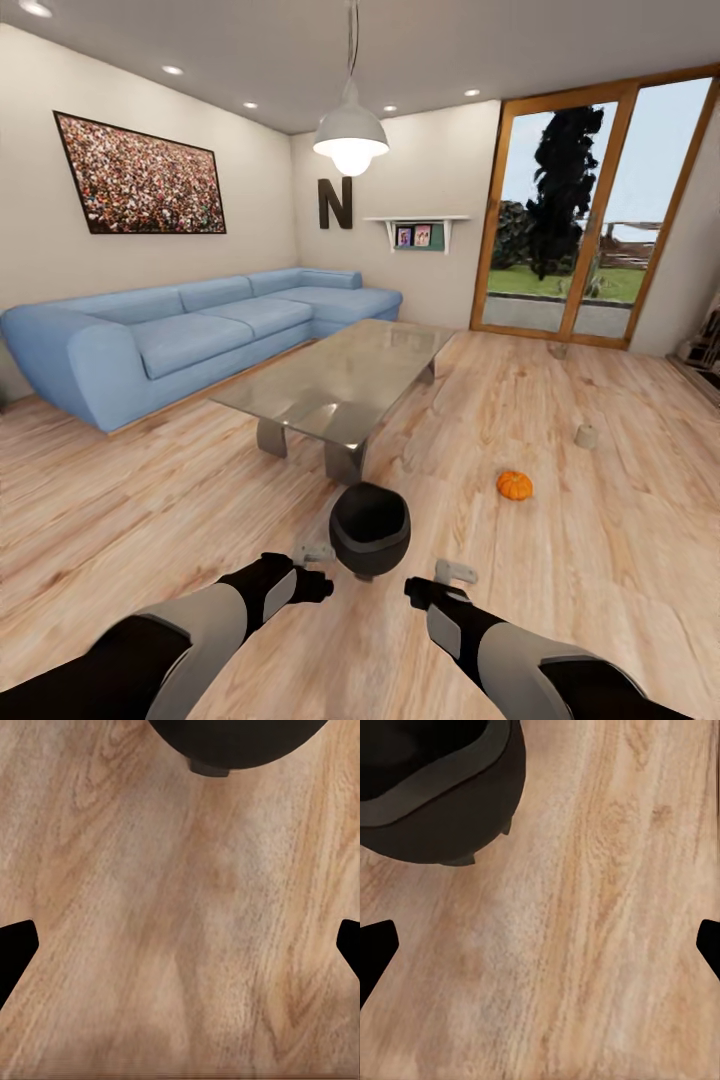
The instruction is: Place each of the two pumpkins and all three candles from the living room inside a cabinet in the living room (use any cabinet), then make sure every cabinet is closed, and position the cauldron so it is next to a table in the living room.
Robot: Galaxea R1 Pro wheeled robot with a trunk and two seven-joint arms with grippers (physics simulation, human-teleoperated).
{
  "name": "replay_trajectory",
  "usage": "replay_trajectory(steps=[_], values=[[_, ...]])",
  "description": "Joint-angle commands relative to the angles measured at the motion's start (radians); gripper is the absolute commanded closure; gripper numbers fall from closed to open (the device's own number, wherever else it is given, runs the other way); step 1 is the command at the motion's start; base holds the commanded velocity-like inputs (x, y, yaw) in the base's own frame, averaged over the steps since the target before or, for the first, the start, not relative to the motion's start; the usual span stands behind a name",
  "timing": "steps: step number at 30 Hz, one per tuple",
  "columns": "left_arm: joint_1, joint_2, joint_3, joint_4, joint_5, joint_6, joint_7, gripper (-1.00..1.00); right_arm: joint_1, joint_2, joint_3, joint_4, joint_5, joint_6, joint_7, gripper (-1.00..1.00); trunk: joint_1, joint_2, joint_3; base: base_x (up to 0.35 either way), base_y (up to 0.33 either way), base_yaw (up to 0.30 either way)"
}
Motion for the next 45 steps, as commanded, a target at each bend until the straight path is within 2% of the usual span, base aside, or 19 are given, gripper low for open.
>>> replay_trajectory(steps=[1,20,25,30,36,39,42,44,45], values=[[-0.001,0.0,-0.009,-0.001,0.01,0.004,0.0,-1.0,-0.002,0.0,0.0,0.003,-0.009,-0.008,-0.001,-1.0,-0.001,0.0,-0.001,-0.165,0.0,0.0],[0.0,0.0,-0.005,0.002,0.013,0.001,0.0,-1.0,-0.002,0.0,0.0,0.004,-0.002,-0.001,-0.014,-1.0,-0.001,0.0,-0.001,-0.205,0.0,0.0],[0.0,0.0,-0.004,0.001,0.024,-0.002,0.004,-1.0,-0.003,0.0,0.002,0.003,0.001,-0.01,-0.008,-1.0,-0.001,0.0,-0.001,-0.054,0.0,0.004],[0.0,0.0,-0.006,0.0,0.024,-0.034,0.005,-1.0,-0.003,0.0,0.003,0.002,0.003,-0.012,-0.007,-1.0,-0.001,0.0,-0.001,-0.004,0.0,0.211],[0.0,0.0,-0.008,-0.001,0.022,-0.04,0.008,-1.0,-0.003,0.0,0.004,0.002,0.003,-0.011,-0.008,-1.0,-0.001,0.0,-0.001,0.0,0.0,0.28],[0.0,0.013,-0.008,-0.001,0.021,-0.04,0.025,-1.0,-0.003,0.0,0.004,0.002,0.002,-0.009,-0.01,-1.0,-0.001,0.0,-0.001,0.0,0.0,0.286],[0.0,0.043,-0.008,-0.001,0.019,-0.04,0.075,-1.0,-0.003,0.0,0.004,0.002,0.001,-0.005,-0.011,-1.0,-0.001,0.0,-0.002,0.0,0.0,0.286],[0.0,0.083,-0.008,-0.003,0.02,-0.037,0.093,-1.0,-0.003,0.0,0.004,0.002,0.0,0.0,-0.011,-1.0,-0.001,0.0,-0.002,0.0,0.0,0.287],[0.0,0.132,-0.006,-0.008,0.023,-0.032,0.095,-1.0,-0.002,0.0,0.004,0.002,0.0,0.002,-0.012,-1.0,-0.001,0.0,-0.003,0.0,0.0,0.286]])
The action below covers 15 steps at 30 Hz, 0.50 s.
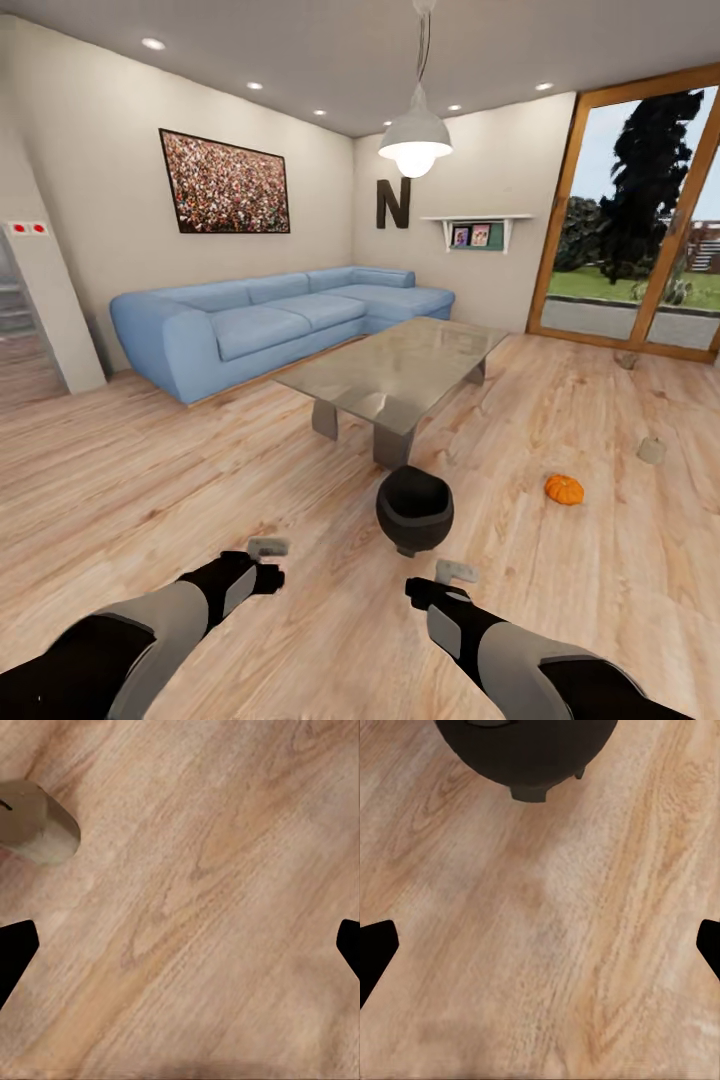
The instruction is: Place each of the two pumpkins and all three candles from the living room inside a cabinet in the living room (use any cabinet), then make sure every cabinet is closed, and position the cauldron so it is next to a table in the living room.
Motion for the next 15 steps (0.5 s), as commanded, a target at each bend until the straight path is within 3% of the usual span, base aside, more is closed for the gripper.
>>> replay_trajectory(steps=[1,6,10,15], values=[[0.0,0.031,-0.006,-0.003,0.015,0.009,-0.003,-1.0,-0.001,0.0,0.0,0.003,-0.007,-0.007,0.0,-1.0,0.0,0.0,-0.002,0.0,0.0,0.286],[-0.001,0.068,0.0,-0.005,0.029,0.022,-0.046,-1.0,-0.001,0.0,0.0,0.003,0.026,-0.007,0.0,-1.0,0.0,0.0,-0.005,0.0,0.0,0.283],[-0.001,0.116,0.005,-0.011,0.08,0.027,-0.072,-1.0,-0.001,0.0,0.0,0.003,0.043,-0.007,0.0,-1.0,0.0,0.0,-0.007,0.0,0.0,0.281],[-0.001,0.134,0.003,-0.014,0.1,0.026,-0.077,-1.0,-0.001,0.0,0.0,0.003,0.046,-0.007,0.0,-1.0,0.0,0.0,-0.01,0.0,0.0,0.28]])
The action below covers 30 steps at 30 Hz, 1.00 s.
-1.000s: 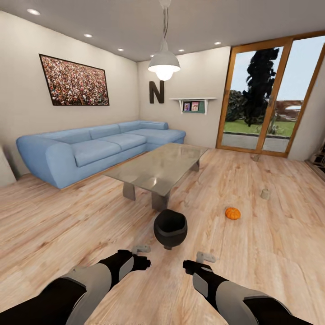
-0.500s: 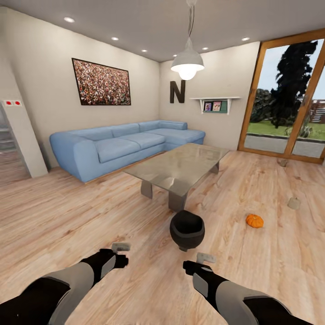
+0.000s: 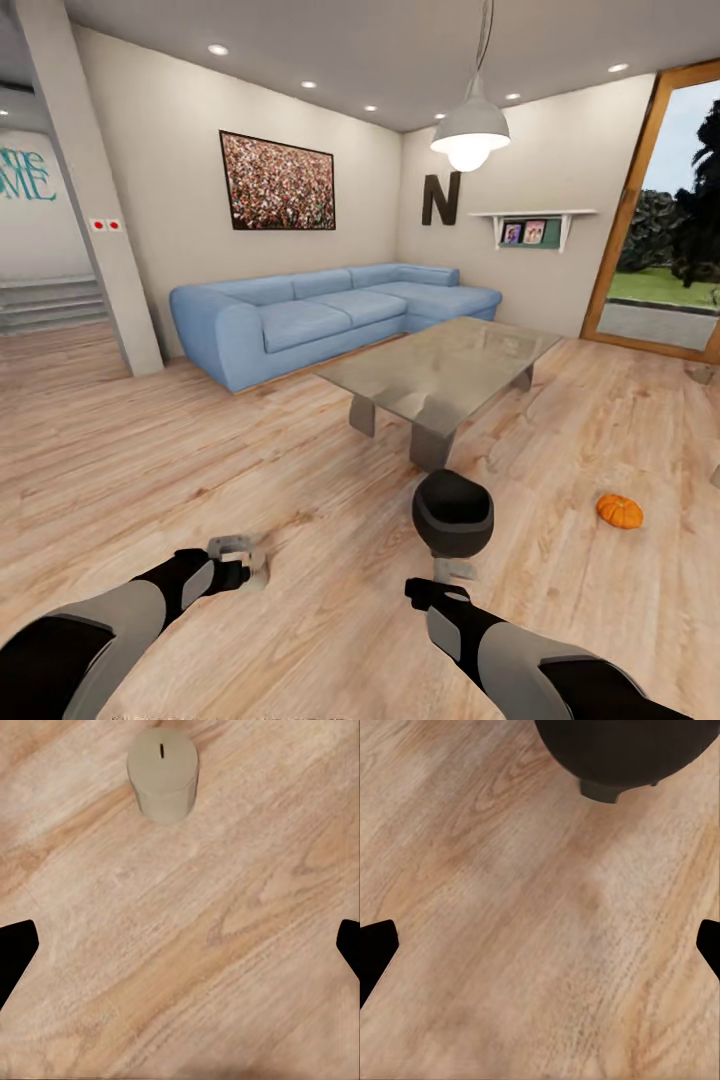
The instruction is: Place each of the two pumpkins and all three candles from the living room inside a cabinet in the living room (use any cabinet), then make sure every cabinet is closed, and position the cauldron so it is next to a table in the living room.
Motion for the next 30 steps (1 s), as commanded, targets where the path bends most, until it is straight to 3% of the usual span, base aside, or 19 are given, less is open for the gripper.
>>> replay_trajectory(steps=[1,11,24,30], values=[[0.0,0.001,-0.009,-0.002,0.011,0.006,0.001,-1.0,-0.001,0.0,0.0,0.003,-0.008,-0.008,-0.001,-1.0,0.0,0.0,-0.002,0.0,0.0,0.271],[0.0,0.001,-0.013,-0.001,0.012,-0.001,0.017,-1.0,-0.001,0.0,0.0,0.005,-0.008,-0.008,0.008,-1.0,0.0,0.0,-0.003,0.0,0.0,0.074],[0.0,-0.001,-0.015,-0.001,0.011,-0.003,0.018,-1.0,-0.001,0.0,0.0,0.005,-0.006,-0.008,0.009,-1.0,0.0,0.0,-0.01,0.003,0.0,0.211],[0.0,-0.004,-0.016,-0.001,0.008,-0.003,0.018,-1.0,-0.001,0.0,0.0,0.005,-0.006,-0.008,0.009,-1.0,0.0,0.0,-0.011,0.18,0.0,0.024]])
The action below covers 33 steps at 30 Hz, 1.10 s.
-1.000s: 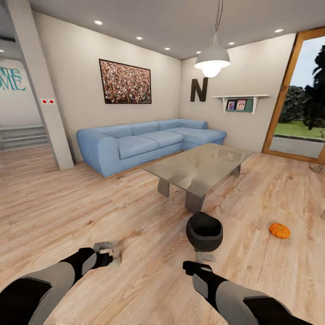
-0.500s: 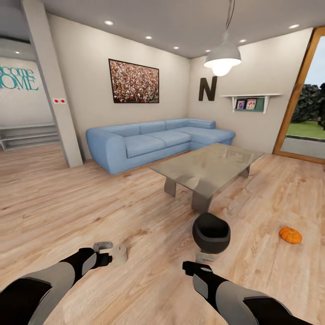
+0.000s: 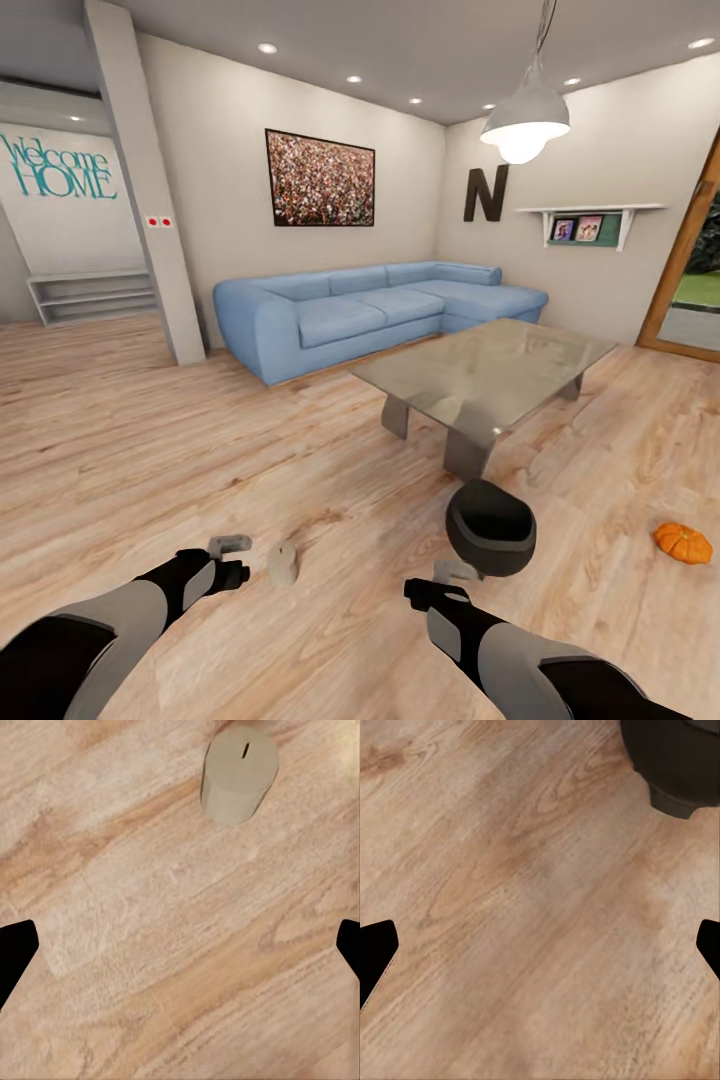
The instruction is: Place each of the two pumpkins and all three candles from the living room inside a cabinet in the living room (use any cabinet), then make sure every cabinet is closed, and position the cauldron so it is next to a table in the living room.
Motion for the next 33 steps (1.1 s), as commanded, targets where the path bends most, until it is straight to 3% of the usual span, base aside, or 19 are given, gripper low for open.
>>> replay_trajectory(steps=[1,19,25,33], values=[[0.0,-0.003,-0.008,-0.002,0.01,0.006,0.003,-1.0,-0.001,0.0,0.0,0.003,-0.008,-0.008,-0.001,-1.0,0.0,0.0,-0.001,0.3,0.0,0.004],[0.0,-0.019,-0.009,-0.002,0.01,0.007,0.001,-1.0,-0.001,0.0,0.0,0.003,0.006,0.022,0.0,-1.0,0.0,0.0,-0.001,0.31,-0.006,0.0],[0.0,-0.059,-0.011,-0.001,0.008,0.006,-0.004,-1.0,-0.001,0.0,0.0,0.003,0.007,0.025,0.0,-1.0,0.0,0.0,-0.001,0.059,-0.007,0.0],[0.0,-0.074,-0.014,-0.001,0.008,0.006,-0.007,-1.0,-0.001,0.0,0.002,0.003,0.007,0.03,0.0,-1.0,0.027,-0.049,-0.023,0.002,0.0,0.0]])
